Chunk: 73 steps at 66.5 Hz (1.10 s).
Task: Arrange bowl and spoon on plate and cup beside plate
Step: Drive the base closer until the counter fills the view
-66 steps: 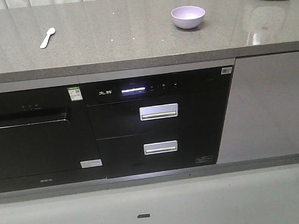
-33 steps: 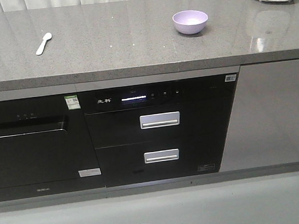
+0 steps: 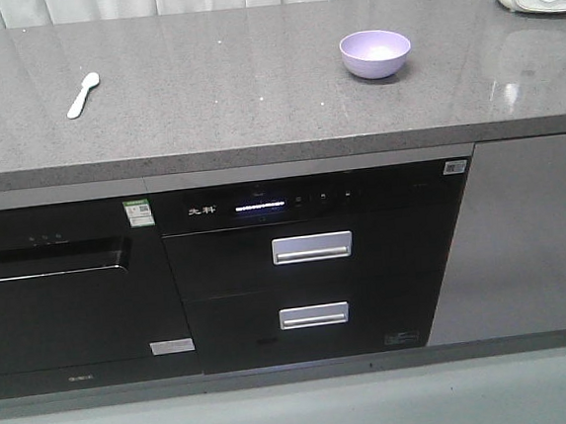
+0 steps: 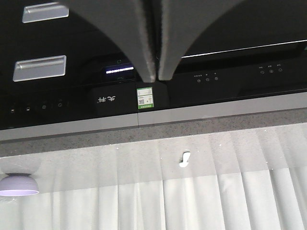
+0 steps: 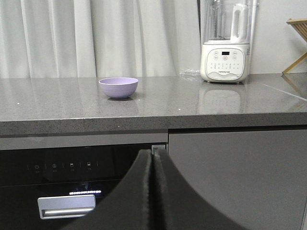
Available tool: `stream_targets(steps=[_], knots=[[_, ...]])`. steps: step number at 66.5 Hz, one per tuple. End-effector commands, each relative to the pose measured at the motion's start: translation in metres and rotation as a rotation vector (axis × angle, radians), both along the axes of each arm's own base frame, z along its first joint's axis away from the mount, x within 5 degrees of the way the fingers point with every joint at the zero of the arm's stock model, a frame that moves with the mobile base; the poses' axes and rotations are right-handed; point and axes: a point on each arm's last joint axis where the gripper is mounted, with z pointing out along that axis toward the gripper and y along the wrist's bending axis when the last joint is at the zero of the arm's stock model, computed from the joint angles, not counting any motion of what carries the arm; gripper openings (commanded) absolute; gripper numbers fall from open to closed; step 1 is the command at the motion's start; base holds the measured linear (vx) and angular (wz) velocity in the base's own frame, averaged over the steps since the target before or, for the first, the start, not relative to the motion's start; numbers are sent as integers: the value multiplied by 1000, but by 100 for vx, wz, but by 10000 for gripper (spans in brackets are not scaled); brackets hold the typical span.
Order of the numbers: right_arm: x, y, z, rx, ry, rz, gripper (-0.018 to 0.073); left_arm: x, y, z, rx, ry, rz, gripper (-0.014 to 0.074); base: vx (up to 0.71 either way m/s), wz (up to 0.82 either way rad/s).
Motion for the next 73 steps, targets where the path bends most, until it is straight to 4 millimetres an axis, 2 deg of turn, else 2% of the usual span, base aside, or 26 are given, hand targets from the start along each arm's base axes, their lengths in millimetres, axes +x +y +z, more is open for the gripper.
stream_targets(steps=[1, 73], knots=[[-1, 1, 6, -20, -79, 10, -6, 0, -1, 9, -11, -74, -11, -6, 12, 2], [-1, 1, 6, -20, -79, 10, -6, 0, -1, 9, -11, -74, -11, -6, 10, 1]])
